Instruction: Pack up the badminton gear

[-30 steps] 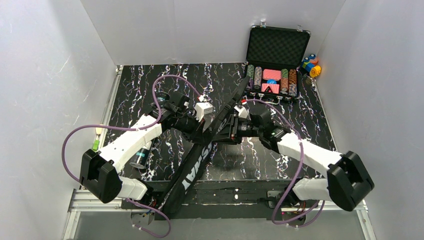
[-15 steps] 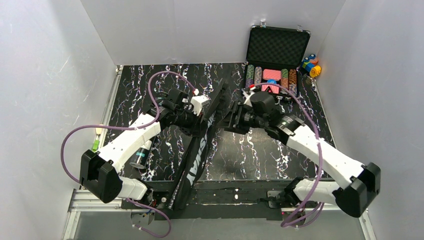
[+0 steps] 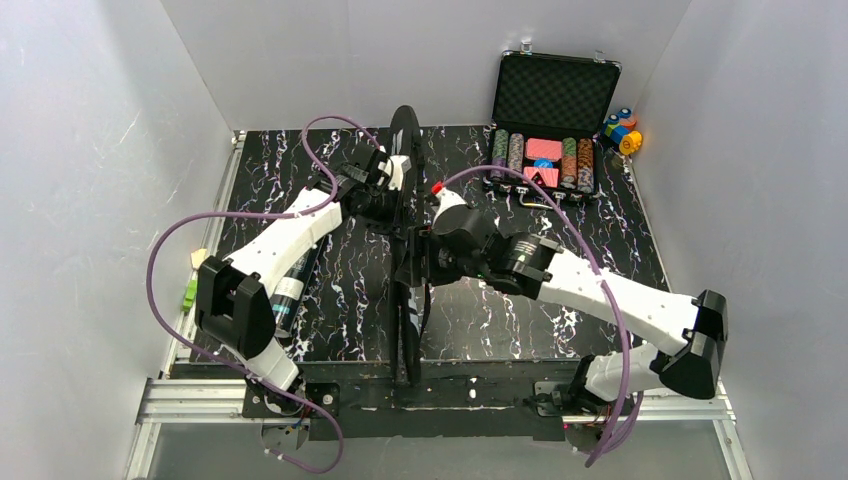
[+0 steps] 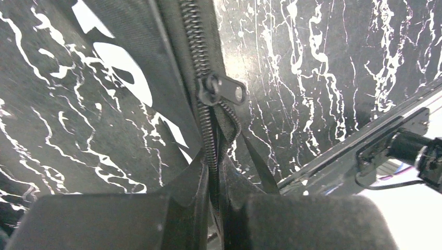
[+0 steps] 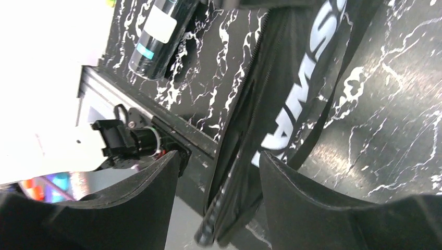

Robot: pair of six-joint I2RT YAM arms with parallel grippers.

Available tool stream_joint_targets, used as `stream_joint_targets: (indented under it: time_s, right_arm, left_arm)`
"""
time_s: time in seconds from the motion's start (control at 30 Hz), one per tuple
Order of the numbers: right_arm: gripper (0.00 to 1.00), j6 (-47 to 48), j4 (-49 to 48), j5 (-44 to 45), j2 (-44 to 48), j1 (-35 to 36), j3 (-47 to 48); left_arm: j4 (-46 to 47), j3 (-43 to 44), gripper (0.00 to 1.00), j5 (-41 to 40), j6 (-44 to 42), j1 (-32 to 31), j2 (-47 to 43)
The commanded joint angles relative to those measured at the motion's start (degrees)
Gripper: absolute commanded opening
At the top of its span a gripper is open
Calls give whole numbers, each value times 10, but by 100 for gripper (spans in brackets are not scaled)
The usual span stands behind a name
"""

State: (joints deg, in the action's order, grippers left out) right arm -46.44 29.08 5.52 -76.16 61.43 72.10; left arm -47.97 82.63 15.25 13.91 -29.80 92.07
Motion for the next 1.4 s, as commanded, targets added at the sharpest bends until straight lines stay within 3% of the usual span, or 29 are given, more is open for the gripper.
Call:
stream_joint_targets:
  time_s: [0.0, 0.27, 0.43, 0.53, 0.7, 0.77, 1.03, 1.27, 1.37]
  right_arm:
    - [66, 66, 20, 131, -47, 37, 48]
    - [66, 124, 25, 242, -155, 58, 103]
    - [59, 134, 20, 285, -191, 63, 119]
    - [45, 135, -5, 283, -190, 62, 105]
    - [1, 151, -35, 275, -162, 64, 57]
    - [1, 172, -46, 283, -139, 64, 25]
    - [1, 319, -174, 317, 26, 64, -161]
    - [1, 396, -186, 296, 87, 63, -198]
    - [1, 431, -200, 278, 105, 64, -211]
  left_arm:
    - [9, 21, 0, 20, 66, -3, -8]
    - [15, 26, 0, 50, 85, -3, -7]
    - [19, 25, 0, 58, 88, -3, -13]
    - [20, 25, 0, 61, 88, -1, -19]
    - [21, 32, 0, 76, 78, 7, -20]
    - [19, 43, 0, 95, 65, 15, -19]
    - [-44, 79, 37, 188, -126, 66, -44]
    - [-121, 83, 64, 307, -429, 122, -128]
    - [-96, 38, 81, 322, -559, 122, -182]
